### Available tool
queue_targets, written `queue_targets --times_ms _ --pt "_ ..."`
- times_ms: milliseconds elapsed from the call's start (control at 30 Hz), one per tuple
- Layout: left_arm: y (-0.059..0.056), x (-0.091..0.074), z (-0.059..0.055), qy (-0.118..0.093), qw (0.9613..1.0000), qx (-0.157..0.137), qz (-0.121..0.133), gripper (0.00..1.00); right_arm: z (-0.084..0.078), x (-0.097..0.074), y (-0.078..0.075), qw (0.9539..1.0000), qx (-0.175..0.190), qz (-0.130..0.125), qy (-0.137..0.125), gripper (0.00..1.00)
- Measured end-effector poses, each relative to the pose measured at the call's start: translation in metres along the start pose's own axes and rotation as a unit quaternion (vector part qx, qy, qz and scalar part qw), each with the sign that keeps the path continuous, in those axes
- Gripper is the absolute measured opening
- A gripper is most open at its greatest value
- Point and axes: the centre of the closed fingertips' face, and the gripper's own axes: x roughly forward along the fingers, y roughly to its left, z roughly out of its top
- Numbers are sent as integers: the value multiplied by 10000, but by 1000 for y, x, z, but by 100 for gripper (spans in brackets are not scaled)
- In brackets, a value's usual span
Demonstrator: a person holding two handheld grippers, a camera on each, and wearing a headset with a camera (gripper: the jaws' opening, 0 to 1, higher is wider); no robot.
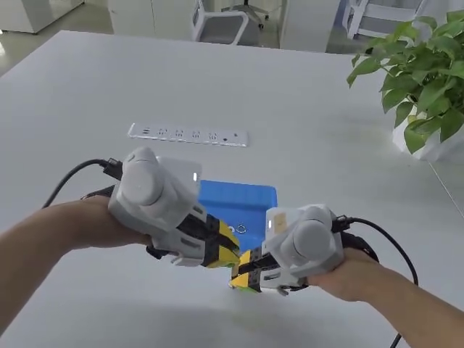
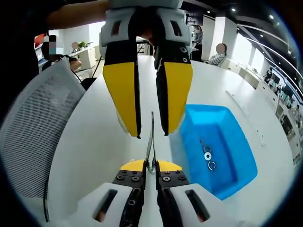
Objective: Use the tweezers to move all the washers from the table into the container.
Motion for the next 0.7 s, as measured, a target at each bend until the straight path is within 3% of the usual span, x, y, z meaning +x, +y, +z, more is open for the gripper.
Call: queue_targets --times_ms 700 --pt "-10 -25 11 -403 9979 -458 236 40 23 -18 -1 10000 -76 51 23 8"
